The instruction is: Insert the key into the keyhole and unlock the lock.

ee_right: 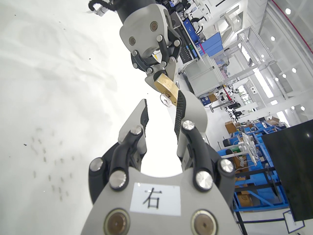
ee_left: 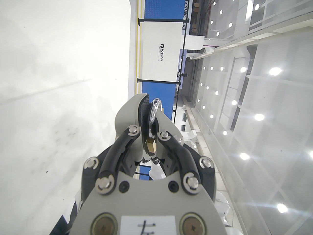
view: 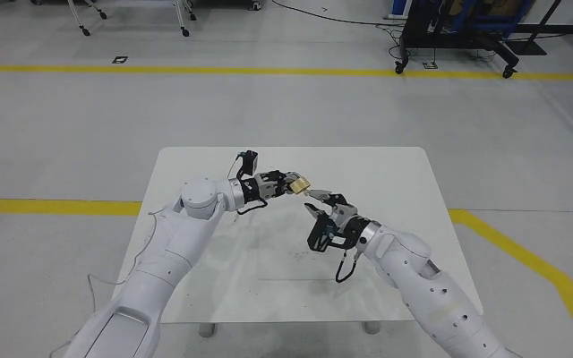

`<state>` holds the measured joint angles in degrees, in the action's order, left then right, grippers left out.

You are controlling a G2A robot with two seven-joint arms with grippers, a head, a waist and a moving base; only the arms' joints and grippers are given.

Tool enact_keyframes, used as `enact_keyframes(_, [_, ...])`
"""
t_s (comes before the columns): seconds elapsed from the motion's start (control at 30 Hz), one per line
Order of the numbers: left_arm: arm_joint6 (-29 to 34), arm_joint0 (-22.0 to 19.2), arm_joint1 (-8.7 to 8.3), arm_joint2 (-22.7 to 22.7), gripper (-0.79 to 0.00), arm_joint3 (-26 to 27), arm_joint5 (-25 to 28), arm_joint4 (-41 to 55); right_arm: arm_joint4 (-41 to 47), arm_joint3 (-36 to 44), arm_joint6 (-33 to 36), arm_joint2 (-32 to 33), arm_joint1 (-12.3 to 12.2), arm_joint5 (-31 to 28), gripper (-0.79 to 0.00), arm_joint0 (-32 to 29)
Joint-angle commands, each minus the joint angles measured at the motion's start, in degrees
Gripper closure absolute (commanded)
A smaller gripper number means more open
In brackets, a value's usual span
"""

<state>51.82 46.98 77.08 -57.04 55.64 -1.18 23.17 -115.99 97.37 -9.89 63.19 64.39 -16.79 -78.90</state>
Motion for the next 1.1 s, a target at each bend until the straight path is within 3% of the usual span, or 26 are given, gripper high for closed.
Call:
enact_keyframes(0.0, [-0.07,0.05,0.00,0.02,0.000,0.06,-0.08,-0.15,0.01,-0.07,0.92,-0.37,0.15,0.61,-0.262,0.18])
enact_keyframes(0.13, [-0.08,0.08,0.01,0.11,0.000,0.24,-0.20,-0.49,-0.89,0.18,2.64,-0.98,0.37,1.67,-0.219,0.38])
enact_keyframes(0.3, [-0.04,0.13,0.01,0.09,0.000,0.33,-0.30,-0.61,-0.77,0.63,4.94,-1.37,0.68,2.86,-0.086,0.36])
enact_keyframes(0.37, [-0.12,0.14,0.00,0.07,0.000,0.39,-0.39,-0.77,-0.42,0.53,5.23,-1.52,0.80,2.91,0.000,0.48])
enact_keyframes(0.7, [-0.49,0.45,-0.13,0.11,0.000,1.20,0.52,-2.45,6.99,-1.98,3.03,-0.80,1.20,-1.06,0.000,1.76])
enact_keyframes(1.07, [-2.75,2.24,-0.61,-0.43,0.000,3.99,5.70,-6.19,25.73,-11.75,-10.76,1.91,1.43,-13.11,0.000,4.47])
